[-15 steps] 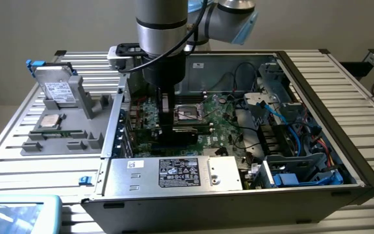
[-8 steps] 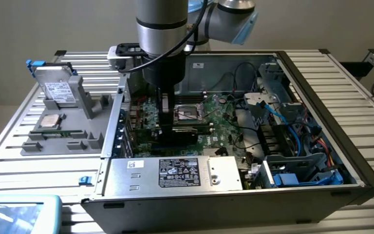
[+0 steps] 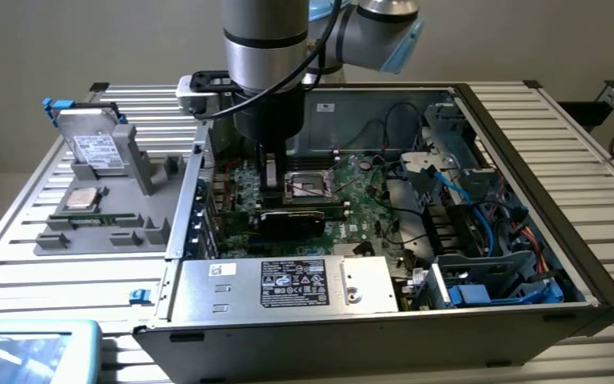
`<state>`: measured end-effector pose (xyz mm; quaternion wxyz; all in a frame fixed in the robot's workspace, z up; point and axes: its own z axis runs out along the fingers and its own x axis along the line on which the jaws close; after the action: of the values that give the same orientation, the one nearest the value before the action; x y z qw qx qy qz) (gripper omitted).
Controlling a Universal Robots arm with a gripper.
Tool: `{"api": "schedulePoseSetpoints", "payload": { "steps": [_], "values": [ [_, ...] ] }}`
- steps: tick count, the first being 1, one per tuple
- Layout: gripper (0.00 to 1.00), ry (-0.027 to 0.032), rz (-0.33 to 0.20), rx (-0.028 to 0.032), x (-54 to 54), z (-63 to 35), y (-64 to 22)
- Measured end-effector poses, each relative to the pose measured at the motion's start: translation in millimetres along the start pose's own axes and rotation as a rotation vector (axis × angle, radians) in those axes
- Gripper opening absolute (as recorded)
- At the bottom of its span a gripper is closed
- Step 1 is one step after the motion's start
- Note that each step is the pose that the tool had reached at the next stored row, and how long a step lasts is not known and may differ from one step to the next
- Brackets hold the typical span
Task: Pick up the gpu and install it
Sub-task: 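Press down on the gpu until it lock into place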
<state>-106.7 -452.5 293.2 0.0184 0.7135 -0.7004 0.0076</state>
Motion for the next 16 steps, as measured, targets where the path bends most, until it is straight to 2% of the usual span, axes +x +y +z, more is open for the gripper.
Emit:
{"api": "schedulePoseSetpoints", "payload": {
  "steps": [1, 3, 7, 10, 16],
  "values": [
    [0.12, 0.0, 0.0, 0.0, 0.0, 0.0, 0.0],
    [0.12, -0.0003, 0.0, 0.0014, 0.1, 0.4, 1.7],
    [0.12, -0.0002, 0.002, 0.012, -0.9, 4.2, 8.7],
    [0.12, 0.0, 0.007, 0.0173, -3.1, 6.9, 10.7],
    [0.12, 0.0001, 0.017, 0.021, -7.5, 14.1, 13.8]
  ]
}}
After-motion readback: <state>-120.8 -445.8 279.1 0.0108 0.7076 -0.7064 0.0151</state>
